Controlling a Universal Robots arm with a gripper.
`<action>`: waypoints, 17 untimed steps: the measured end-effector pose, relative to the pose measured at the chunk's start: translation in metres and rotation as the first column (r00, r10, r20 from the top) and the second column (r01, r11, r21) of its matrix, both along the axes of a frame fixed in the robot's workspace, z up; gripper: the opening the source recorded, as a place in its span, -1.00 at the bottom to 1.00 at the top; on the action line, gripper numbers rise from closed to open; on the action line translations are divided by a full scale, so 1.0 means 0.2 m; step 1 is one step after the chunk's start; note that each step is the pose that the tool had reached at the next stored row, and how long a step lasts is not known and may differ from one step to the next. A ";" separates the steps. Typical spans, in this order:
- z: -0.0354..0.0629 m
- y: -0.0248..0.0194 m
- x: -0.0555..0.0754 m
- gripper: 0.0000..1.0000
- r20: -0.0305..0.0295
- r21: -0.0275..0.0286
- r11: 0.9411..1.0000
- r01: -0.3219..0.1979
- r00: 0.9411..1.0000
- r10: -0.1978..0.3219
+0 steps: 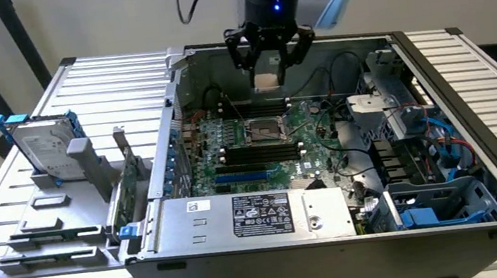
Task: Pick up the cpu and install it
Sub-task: 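Pick up the cpu and move it towards the insertion slot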
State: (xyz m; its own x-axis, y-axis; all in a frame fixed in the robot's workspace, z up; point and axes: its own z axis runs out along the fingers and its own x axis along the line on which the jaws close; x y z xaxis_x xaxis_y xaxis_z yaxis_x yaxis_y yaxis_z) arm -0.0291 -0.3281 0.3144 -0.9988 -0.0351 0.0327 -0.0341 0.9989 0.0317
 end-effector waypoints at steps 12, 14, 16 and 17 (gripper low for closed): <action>-0.109 -0.023 0.00 0.09 0.000 0.000 1.000 0.001 1.000 -0.001; -0.127 -0.024 0.00 0.09 0.000 0.000 1.000 0.003 1.000 -0.003; -0.145 -0.024 0.00 0.09 0.000 0.000 1.000 0.005 1.000 -0.005; -0.155 -0.024 0.00 0.09 0.000 0.000 1.000 0.006 1.000 -0.006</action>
State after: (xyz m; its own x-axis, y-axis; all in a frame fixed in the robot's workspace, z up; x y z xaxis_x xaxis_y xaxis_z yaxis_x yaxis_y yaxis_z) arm -0.0285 -0.3329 0.2834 -0.9990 -0.0292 0.0326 -0.0282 0.9991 0.0320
